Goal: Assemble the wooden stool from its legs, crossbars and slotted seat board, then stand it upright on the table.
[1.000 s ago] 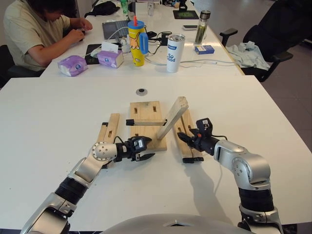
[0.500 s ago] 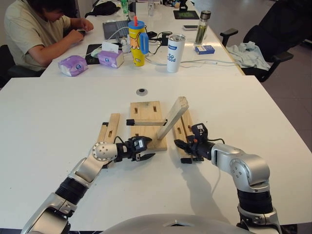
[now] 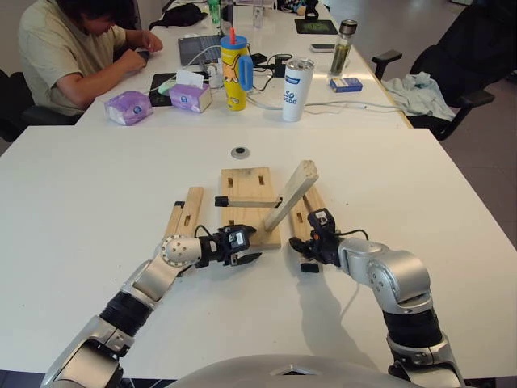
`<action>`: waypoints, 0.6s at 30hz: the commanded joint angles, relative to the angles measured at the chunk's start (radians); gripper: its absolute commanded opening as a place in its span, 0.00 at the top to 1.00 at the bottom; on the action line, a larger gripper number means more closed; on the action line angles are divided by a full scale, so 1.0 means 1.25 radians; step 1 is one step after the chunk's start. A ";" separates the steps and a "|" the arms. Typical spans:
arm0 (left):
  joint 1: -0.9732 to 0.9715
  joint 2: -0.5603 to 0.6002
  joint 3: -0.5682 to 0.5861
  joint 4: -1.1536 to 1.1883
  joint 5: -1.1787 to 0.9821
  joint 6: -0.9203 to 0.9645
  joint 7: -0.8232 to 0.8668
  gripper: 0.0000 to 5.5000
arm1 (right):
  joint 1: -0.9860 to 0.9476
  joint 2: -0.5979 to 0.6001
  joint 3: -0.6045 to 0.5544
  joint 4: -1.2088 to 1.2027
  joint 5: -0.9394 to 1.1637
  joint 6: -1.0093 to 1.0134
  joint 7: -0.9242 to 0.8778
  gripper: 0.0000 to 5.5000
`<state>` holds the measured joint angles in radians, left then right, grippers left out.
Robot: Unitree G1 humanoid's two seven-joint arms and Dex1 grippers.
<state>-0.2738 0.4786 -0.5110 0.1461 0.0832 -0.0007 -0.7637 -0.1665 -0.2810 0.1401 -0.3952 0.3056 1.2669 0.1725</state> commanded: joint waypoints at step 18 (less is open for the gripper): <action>-0.008 -0.035 -0.018 0.157 0.078 -0.045 0.037 0.44 | -0.126 0.109 -0.246 0.110 0.002 -0.516 -0.024 0.63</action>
<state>-0.3497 0.4158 -0.5217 0.2972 0.1346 -0.0995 -0.7086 -0.2743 -0.1277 -0.1166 -0.2802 0.2893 0.6869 0.1179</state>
